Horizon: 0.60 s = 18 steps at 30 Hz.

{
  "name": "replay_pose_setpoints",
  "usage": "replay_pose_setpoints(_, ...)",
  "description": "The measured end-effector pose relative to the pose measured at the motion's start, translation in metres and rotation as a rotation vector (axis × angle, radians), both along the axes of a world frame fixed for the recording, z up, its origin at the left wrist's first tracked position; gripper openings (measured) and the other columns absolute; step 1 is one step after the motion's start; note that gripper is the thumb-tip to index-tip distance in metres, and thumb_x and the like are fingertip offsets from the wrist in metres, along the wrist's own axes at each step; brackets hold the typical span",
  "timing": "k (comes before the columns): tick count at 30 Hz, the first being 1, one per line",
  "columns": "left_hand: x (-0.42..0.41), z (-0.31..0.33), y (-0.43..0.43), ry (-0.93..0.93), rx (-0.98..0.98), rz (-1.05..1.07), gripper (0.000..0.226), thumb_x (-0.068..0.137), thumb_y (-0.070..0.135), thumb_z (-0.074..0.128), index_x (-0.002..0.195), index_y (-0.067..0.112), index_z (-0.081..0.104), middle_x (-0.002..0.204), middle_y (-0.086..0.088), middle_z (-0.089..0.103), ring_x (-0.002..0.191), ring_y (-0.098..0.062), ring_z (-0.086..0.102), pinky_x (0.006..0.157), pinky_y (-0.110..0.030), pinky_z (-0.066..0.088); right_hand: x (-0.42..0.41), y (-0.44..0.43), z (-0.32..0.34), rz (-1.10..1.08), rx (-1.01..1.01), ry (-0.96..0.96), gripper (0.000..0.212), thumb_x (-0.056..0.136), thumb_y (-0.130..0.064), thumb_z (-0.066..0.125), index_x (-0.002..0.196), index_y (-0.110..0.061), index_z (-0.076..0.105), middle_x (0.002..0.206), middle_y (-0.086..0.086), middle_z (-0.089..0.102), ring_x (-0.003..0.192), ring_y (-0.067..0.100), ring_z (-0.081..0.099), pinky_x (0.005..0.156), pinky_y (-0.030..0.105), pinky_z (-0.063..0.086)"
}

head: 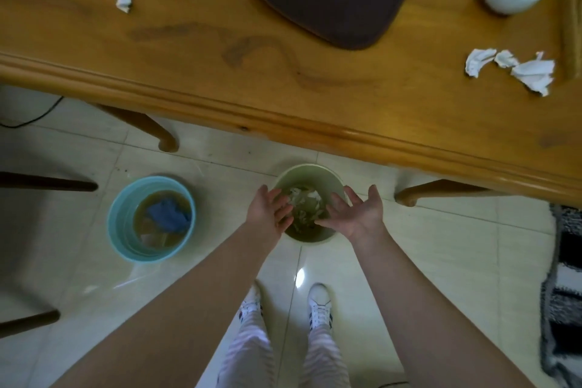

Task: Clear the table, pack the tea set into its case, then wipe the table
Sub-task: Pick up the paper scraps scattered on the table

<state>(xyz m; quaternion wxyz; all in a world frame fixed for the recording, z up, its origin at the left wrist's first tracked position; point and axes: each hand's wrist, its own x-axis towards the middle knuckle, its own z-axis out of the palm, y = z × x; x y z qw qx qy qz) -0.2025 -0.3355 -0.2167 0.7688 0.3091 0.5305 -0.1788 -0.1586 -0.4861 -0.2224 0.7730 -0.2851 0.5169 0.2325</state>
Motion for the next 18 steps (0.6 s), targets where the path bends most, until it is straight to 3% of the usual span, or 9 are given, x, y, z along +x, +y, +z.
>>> replay_pose_setpoints(5,-0.02,0.043,0.029,-0.02,0.073,-0.077,0.036,0.103,0.034,0.035,0.124,0.013,0.055,0.125,-0.009,0.059,0.108,-0.023,0.057,0.098,-0.038,0.042,-0.021,0.021,0.054,0.012,0.04,0.019,0.058,0.099,-0.054,0.031,0.141,-0.017,0.045,0.148,0.015,0.044,0.142,0.032,0.031,0.115,0.062,0.006)
replay_pose_setpoints(10,-0.049,0.119,0.065,-0.136,0.244,-0.155,0.023,0.101,0.025,0.04,0.112,0.018,0.06,0.106,-0.001,0.064,0.098,-0.016,0.06,0.092,-0.035,0.043,-0.046,0.053,0.126,0.059,0.078,-0.057,0.041,0.1,-0.042,0.038,0.111,-0.01,0.061,0.12,0.015,0.063,0.125,0.031,0.05,0.112,0.055,0.023)
replay_pose_setpoints(14,-0.061,0.167,0.096,-0.184,0.322,-0.109,0.02,0.1,0.021,0.044,0.103,0.016,0.063,0.11,-0.006,0.066,0.102,-0.021,0.061,0.088,-0.035,0.046,-0.06,0.088,0.179,0.131,0.081,-0.112,0.03,0.098,-0.031,0.045,0.103,-0.006,0.06,0.105,0.017,0.066,0.101,0.031,0.06,0.094,0.049,0.043)
replay_pose_setpoints(18,-0.06,0.206,0.122,-0.223,0.441,-0.082,0.019,0.099,0.024,0.048,0.105,0.017,0.065,0.106,-0.006,0.067,0.101,-0.021,0.062,0.087,-0.035,0.047,-0.059,0.13,0.224,0.189,0.114,-0.163,0.026,0.097,-0.028,0.05,0.096,-0.004,0.059,0.095,0.019,0.068,0.096,0.034,0.062,0.084,0.047,0.048)
